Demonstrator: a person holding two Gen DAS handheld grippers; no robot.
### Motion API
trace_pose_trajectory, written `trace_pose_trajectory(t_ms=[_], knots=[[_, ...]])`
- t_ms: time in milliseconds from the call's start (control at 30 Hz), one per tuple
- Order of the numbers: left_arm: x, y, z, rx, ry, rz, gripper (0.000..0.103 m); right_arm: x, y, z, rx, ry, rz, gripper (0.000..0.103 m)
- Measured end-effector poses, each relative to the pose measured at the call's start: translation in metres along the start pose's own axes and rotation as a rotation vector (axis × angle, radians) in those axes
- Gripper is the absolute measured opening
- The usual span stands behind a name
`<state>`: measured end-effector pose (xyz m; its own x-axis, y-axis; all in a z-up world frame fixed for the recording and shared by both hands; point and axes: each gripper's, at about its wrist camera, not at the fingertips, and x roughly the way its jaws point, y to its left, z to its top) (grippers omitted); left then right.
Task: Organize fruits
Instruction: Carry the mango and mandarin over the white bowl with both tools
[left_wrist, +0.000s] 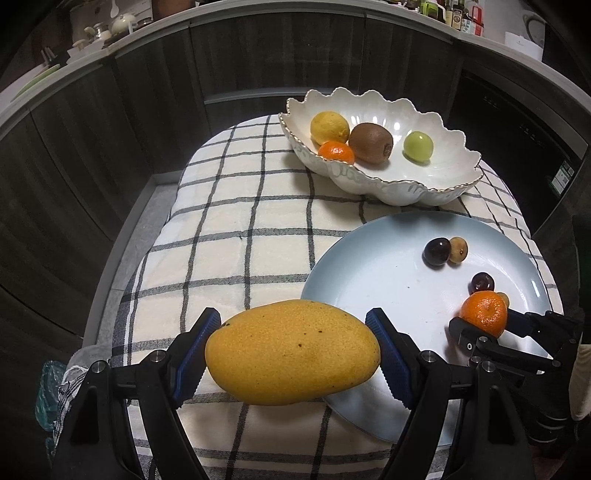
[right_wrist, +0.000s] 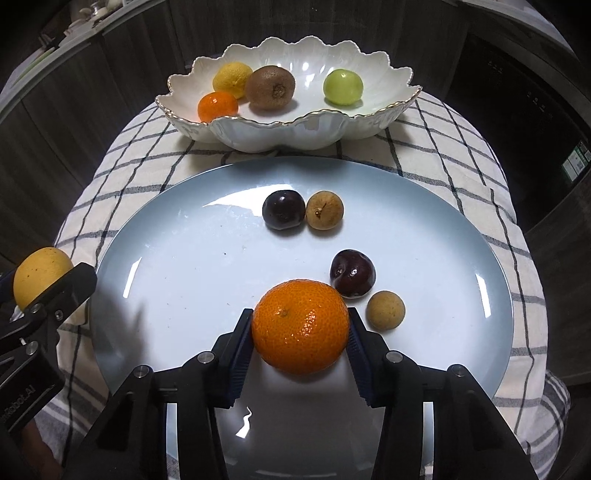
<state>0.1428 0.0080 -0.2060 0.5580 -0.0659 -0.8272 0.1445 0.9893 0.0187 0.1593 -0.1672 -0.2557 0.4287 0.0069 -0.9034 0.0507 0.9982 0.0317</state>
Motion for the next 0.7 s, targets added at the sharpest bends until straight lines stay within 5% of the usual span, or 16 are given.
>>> trace_pose_trajectory(t_ms=[700], knots=[[-0.017,-0.028,0.066,0.039,-0.094,-0.031,0.080,-0.055,-0.022,0.052,0.016,-0.146,0.005,0.048]])
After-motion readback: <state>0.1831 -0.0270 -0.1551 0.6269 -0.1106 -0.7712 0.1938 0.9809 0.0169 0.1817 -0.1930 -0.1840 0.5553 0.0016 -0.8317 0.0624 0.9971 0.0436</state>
